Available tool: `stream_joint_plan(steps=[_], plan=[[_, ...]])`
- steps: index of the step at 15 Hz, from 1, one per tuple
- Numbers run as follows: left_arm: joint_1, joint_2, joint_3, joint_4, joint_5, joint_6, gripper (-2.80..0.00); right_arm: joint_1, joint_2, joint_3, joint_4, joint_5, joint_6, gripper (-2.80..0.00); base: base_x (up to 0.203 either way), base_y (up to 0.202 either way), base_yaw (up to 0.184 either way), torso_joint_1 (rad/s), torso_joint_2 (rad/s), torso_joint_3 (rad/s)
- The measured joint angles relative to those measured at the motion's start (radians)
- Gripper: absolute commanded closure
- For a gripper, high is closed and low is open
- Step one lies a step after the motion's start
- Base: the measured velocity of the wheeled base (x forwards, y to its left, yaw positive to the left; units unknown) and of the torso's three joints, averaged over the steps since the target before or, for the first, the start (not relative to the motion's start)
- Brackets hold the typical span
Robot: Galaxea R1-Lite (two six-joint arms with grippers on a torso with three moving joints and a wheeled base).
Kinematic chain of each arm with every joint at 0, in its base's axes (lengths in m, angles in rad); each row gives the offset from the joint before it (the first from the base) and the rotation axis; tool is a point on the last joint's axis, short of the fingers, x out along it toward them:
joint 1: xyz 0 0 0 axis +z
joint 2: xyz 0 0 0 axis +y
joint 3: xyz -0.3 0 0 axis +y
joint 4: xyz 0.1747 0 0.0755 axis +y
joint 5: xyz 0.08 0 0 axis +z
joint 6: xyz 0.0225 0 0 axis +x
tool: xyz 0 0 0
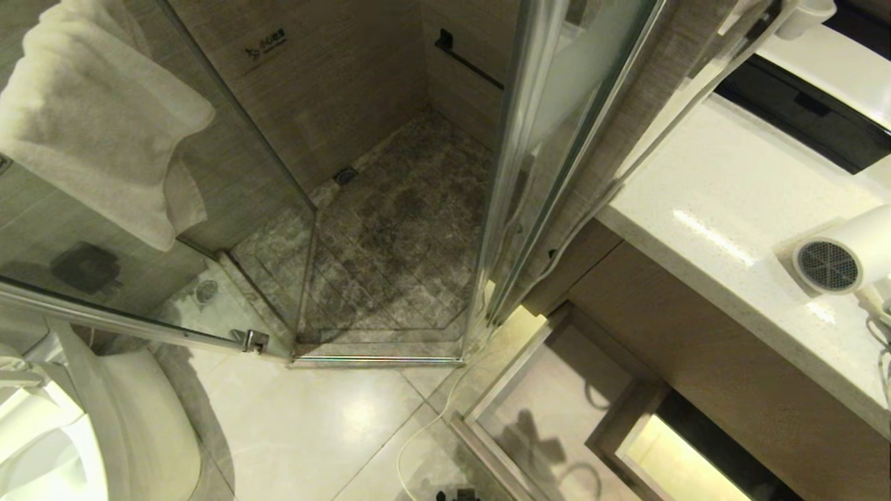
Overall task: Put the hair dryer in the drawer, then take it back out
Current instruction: Pick up the hairdryer
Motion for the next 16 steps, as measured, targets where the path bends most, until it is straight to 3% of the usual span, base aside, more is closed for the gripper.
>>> stream_joint_plan(steps=[8, 10, 12, 14, 16], plan=[[0.000, 0.000, 0.000, 0.000, 0.000, 0.000, 0.00, 0.000, 0.000, -0.049, 0.060, 0.031, -0.037, 0.00, 0.000, 0.000, 0.000, 0.003, 0.00, 0.003], [0.000, 0.000, 0.000, 0.000, 0.000, 0.000, 0.00, 0.000, 0.012, -0.255, 0.154, 0.057, -0.027, 0.00, 0.000, 0.000, 0.000, 0.000, 0.00, 0.000], [0.000, 0.000, 0.000, 0.000, 0.000, 0.000, 0.00, 0.004, 0.096, -0.576, 0.283, 0.076, -0.018, 0.00, 0.000, 0.000, 0.000, 0.000, 0.00, 0.000], [0.000, 0.000, 0.000, 0.000, 0.000, 0.000, 0.00, 0.008, 0.260, -0.880, 0.465, 0.100, -0.013, 0.00, 0.000, 0.000, 0.000, 0.000, 0.00, 0.000], [0.000, 0.000, 0.000, 0.000, 0.000, 0.000, 0.00, 0.022, 0.441, -1.059, 0.655, 0.120, -0.028, 0.00, 0.000, 0.000, 0.000, 0.000, 0.00, 0.000]])
